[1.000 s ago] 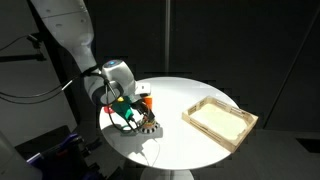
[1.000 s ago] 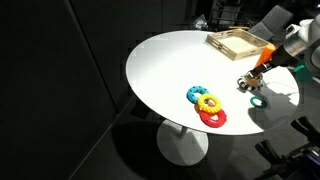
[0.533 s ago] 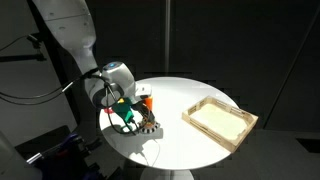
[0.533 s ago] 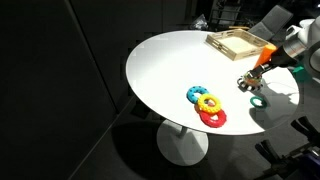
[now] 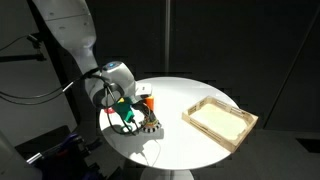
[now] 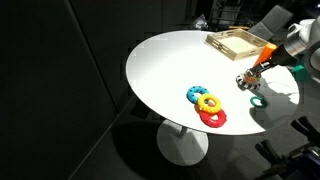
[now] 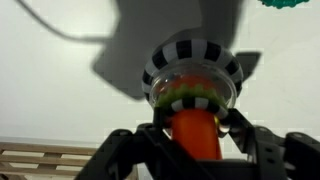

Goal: Move the orange stand to the right then put the black and white and yellow rings on the table

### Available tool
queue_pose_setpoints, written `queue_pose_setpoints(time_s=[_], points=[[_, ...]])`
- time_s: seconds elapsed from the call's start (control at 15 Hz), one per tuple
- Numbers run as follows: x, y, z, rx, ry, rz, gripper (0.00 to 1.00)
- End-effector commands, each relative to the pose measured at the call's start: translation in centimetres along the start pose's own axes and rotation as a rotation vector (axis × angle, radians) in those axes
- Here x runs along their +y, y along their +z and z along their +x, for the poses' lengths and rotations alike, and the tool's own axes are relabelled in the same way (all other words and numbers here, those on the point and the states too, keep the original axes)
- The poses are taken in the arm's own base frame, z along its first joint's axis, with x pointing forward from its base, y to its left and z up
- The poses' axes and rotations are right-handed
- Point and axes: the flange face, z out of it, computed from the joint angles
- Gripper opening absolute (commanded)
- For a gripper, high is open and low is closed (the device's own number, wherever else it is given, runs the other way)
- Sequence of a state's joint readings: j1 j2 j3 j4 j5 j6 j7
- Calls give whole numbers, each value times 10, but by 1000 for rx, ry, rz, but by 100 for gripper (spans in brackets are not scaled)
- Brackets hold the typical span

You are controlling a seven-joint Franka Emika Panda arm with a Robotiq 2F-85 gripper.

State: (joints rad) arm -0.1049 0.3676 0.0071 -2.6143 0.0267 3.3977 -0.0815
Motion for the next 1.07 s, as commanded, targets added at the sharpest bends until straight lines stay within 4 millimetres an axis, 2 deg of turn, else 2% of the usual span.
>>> queue_pose_setpoints(time_s=[0.0,0.4,0.73,1.0], points=[[-1,-12,8,26,12,6,40],[-4,-26,17,41,3,5,40],[-21,-19,11,-66,13,68,40],[-2,-21,11,-39,-7,11,40]])
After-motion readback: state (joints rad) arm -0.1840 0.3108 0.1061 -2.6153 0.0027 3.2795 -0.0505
